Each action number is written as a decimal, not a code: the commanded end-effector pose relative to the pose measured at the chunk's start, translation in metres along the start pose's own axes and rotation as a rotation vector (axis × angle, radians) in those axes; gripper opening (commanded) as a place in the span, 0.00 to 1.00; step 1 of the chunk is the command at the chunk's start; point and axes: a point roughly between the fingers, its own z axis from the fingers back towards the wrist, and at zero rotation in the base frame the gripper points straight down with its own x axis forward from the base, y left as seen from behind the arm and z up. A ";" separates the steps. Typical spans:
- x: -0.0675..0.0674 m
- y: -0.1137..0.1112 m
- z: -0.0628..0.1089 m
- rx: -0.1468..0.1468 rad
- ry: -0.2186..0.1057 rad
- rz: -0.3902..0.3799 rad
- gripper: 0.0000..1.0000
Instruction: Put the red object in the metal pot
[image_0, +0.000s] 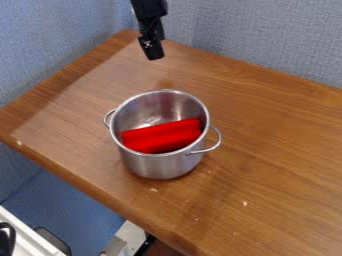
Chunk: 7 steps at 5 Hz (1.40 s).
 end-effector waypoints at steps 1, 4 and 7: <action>0.012 0.021 0.024 0.023 0.018 -0.078 1.00; 0.023 0.037 0.007 -0.086 0.020 -0.342 0.00; 0.014 0.037 -0.011 -0.131 0.003 -0.606 0.00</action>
